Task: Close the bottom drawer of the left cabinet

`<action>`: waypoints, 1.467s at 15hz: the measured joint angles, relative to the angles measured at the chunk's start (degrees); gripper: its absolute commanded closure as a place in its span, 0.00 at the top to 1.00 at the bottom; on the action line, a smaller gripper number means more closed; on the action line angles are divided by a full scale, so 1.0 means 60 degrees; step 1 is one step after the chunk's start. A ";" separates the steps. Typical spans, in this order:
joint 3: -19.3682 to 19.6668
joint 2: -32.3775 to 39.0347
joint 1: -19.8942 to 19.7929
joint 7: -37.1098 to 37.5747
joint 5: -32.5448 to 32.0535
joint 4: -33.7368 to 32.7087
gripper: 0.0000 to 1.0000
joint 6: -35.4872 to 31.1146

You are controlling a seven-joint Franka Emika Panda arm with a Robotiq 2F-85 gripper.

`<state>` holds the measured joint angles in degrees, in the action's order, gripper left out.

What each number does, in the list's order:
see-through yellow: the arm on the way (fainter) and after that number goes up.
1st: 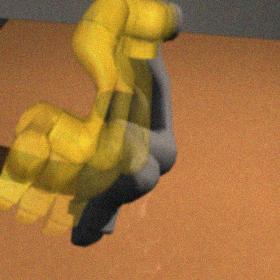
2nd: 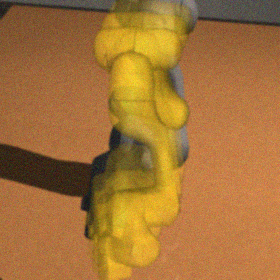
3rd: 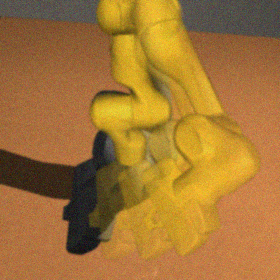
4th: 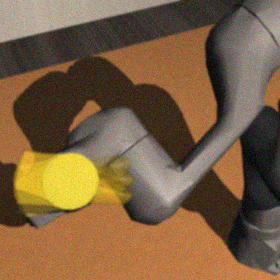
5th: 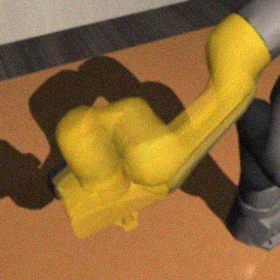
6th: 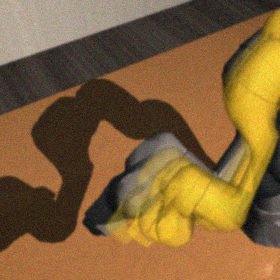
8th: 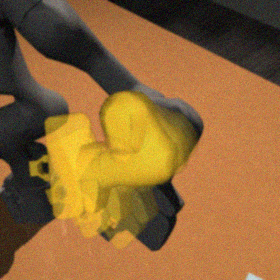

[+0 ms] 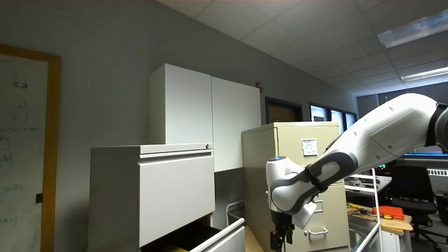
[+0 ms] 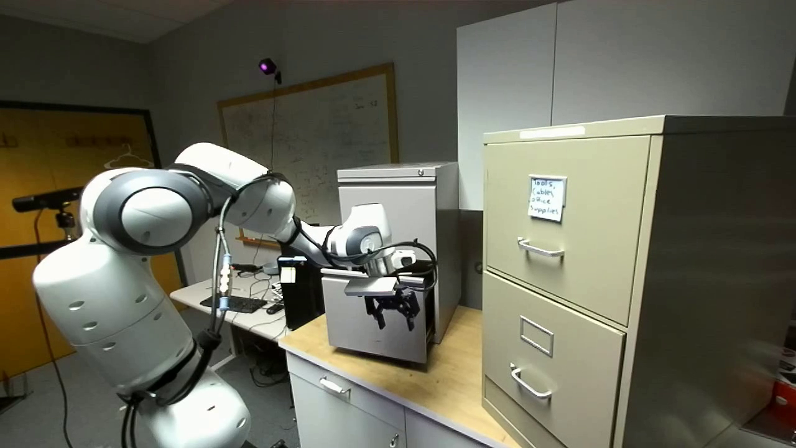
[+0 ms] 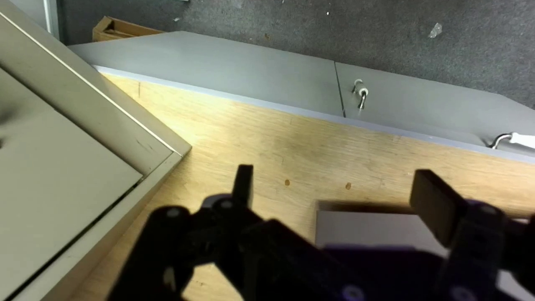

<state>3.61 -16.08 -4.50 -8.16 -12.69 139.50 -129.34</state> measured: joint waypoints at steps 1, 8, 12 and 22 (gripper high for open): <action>-0.0009 0.0000 0.0033 0.0000 0.0000 0.0047 0.60 -0.0188; -0.0199 -0.0016 0.0463 0.0002 0.0053 0.0321 0.05 -0.1600; -0.0329 -0.0130 0.0792 0.0002 0.0297 0.0405 0.00 -0.2294; -0.0598 -0.0088 0.2089 -0.0112 0.2046 0.0258 0.00 -0.3335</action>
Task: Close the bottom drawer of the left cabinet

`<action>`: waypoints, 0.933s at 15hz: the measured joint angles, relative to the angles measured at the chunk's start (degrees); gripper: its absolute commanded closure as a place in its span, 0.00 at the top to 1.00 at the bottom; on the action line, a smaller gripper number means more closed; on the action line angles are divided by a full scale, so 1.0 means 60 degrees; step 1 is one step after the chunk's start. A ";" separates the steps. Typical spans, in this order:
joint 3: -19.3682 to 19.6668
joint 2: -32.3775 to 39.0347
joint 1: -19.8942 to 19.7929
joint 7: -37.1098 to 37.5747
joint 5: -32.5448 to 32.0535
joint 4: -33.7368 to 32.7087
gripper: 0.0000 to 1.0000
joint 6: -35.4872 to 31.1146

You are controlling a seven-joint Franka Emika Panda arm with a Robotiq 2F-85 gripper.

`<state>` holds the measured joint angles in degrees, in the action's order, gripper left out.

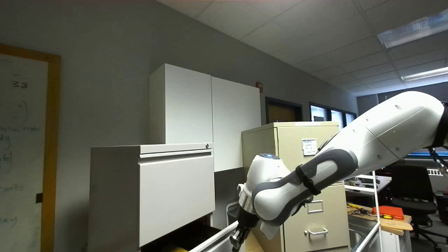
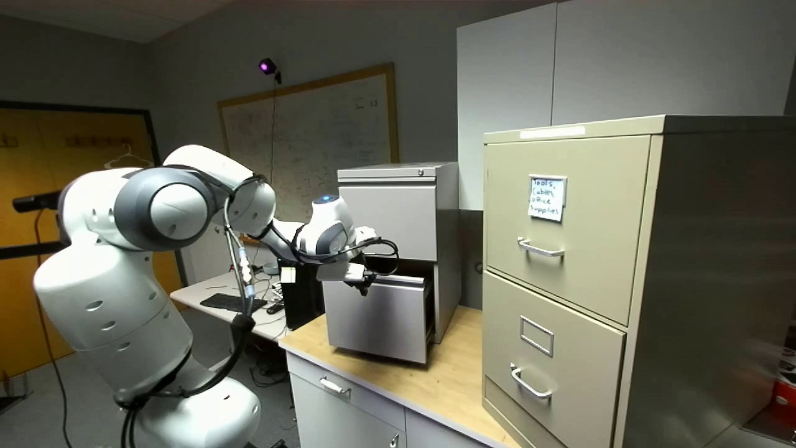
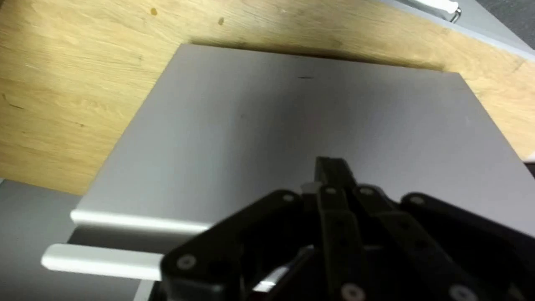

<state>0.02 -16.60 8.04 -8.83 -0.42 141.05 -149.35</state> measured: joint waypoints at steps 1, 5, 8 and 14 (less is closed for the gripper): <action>-0.0008 0.0149 0.0154 -0.0087 0.0271 -0.0102 0.00 -0.0080; -0.0011 0.1128 0.0637 -0.0761 0.1837 -0.0869 0.00 -0.0295; -0.0019 0.1869 0.0686 -0.1286 0.2905 -0.1651 0.00 -0.0168; -0.0136 0.2722 0.0459 -0.1469 0.3901 -0.2654 0.00 0.0044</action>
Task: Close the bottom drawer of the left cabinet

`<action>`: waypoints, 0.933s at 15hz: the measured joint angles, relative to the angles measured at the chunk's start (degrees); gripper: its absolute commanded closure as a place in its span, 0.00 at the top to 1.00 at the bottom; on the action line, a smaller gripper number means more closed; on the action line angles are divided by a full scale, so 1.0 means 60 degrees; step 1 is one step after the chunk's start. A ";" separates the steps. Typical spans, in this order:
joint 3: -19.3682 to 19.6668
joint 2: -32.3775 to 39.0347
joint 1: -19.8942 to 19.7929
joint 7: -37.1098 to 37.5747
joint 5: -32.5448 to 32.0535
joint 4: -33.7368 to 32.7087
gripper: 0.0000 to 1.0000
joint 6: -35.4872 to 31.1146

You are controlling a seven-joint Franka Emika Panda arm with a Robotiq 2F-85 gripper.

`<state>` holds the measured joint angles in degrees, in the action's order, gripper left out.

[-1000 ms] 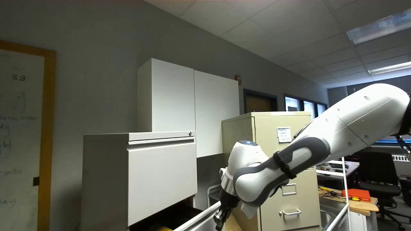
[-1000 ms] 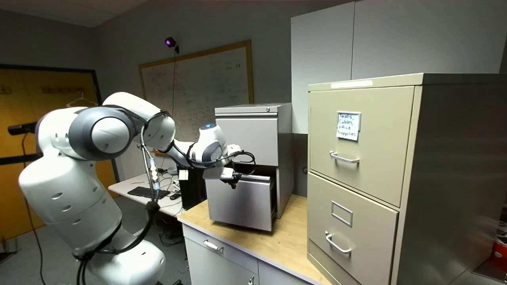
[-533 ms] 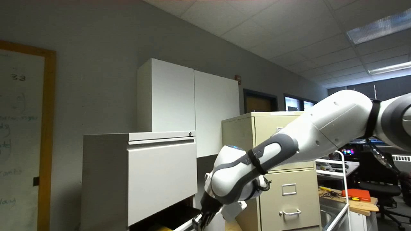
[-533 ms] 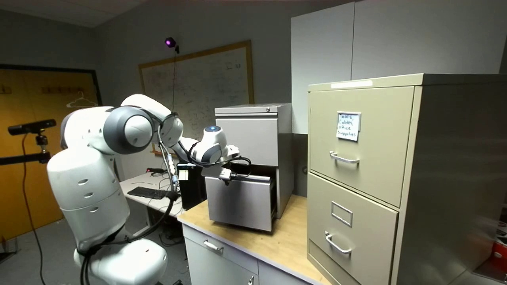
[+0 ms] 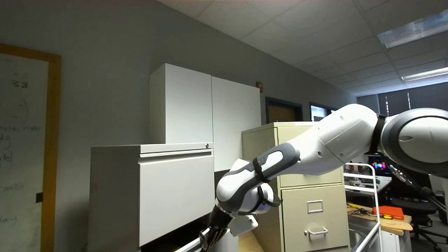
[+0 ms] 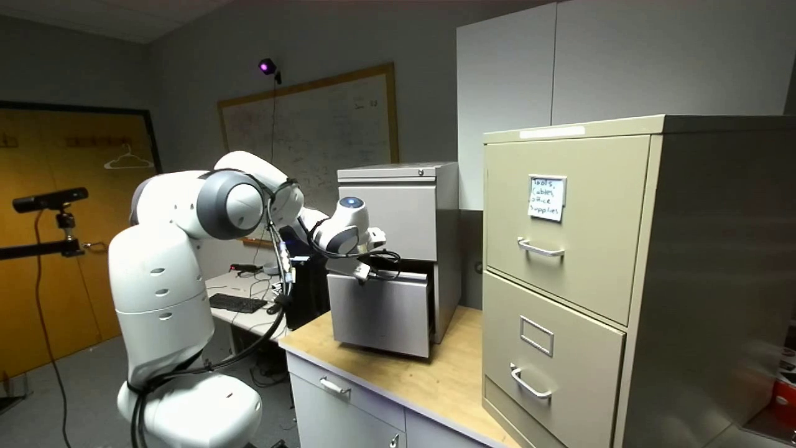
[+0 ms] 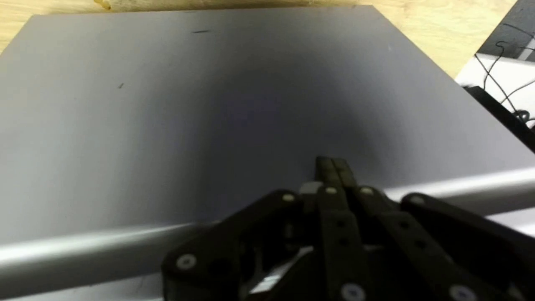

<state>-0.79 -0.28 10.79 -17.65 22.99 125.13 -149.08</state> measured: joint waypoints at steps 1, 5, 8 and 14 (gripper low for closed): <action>-0.0044 0.0152 -0.0054 0.0000 0.0079 -0.0180 0.00 0.0022; -0.0299 0.0803 -0.0276 0.0008 0.0175 -0.1050 0.00 0.0093; -0.0563 0.1385 -0.0392 0.0069 0.0154 -0.1975 0.00 0.0196; -0.0970 0.2642 -0.0517 0.0123 0.0052 -0.3554 0.00 0.0197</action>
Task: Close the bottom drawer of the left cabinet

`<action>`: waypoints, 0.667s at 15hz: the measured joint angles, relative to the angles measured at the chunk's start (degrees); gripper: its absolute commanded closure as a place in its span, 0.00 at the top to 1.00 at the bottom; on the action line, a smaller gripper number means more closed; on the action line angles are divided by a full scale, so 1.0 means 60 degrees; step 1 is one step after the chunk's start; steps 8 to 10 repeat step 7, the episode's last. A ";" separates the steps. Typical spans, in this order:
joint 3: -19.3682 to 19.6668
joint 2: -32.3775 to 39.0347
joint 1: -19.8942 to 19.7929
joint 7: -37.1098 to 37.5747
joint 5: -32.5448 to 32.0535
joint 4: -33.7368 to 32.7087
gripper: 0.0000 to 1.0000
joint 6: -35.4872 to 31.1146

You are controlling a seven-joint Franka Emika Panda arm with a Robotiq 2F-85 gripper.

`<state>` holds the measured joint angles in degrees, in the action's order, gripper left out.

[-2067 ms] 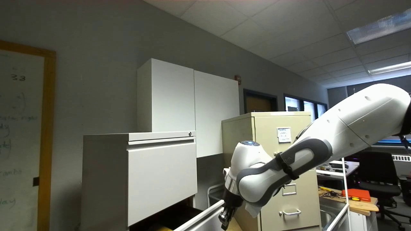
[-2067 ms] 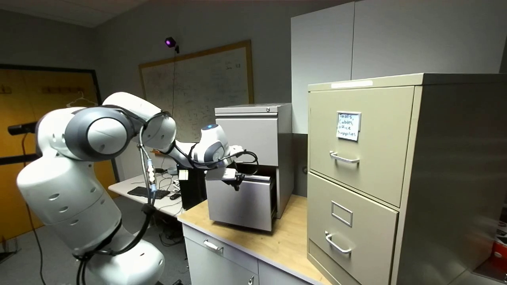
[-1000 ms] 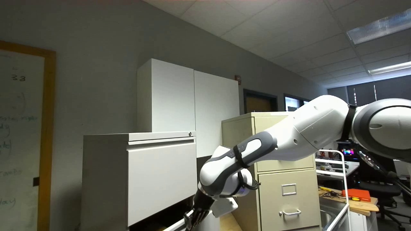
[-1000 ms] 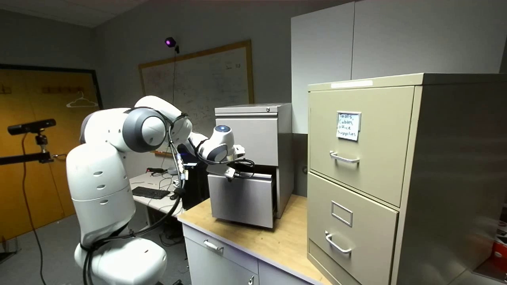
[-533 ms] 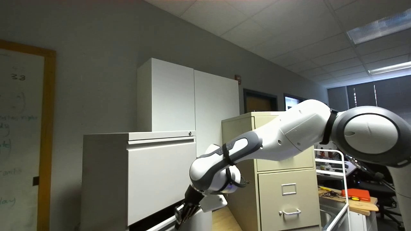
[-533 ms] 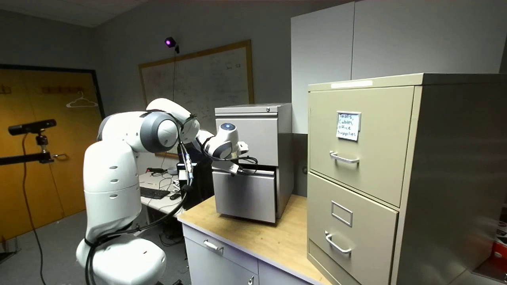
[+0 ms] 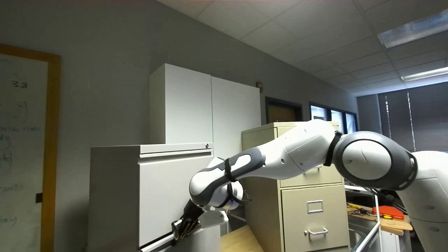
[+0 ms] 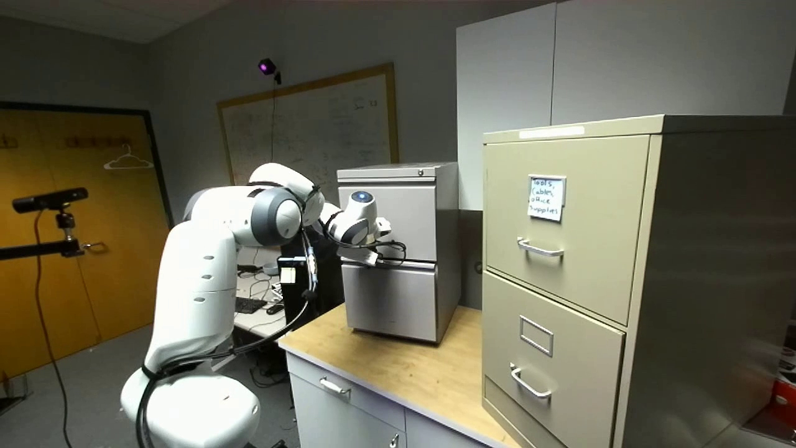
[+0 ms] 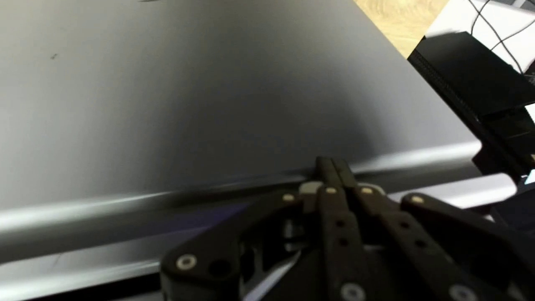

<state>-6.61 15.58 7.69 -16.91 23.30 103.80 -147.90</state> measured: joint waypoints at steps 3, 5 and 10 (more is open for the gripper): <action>-0.0141 0.0569 -0.0004 0.0153 -0.0105 -0.0723 0.00 -0.0001; -0.0230 0.0870 -0.0034 0.0285 -0.0163 -0.1111 0.00 0.0097; -0.0269 0.0967 -0.0081 0.0398 -0.0254 -0.1294 0.00 0.0328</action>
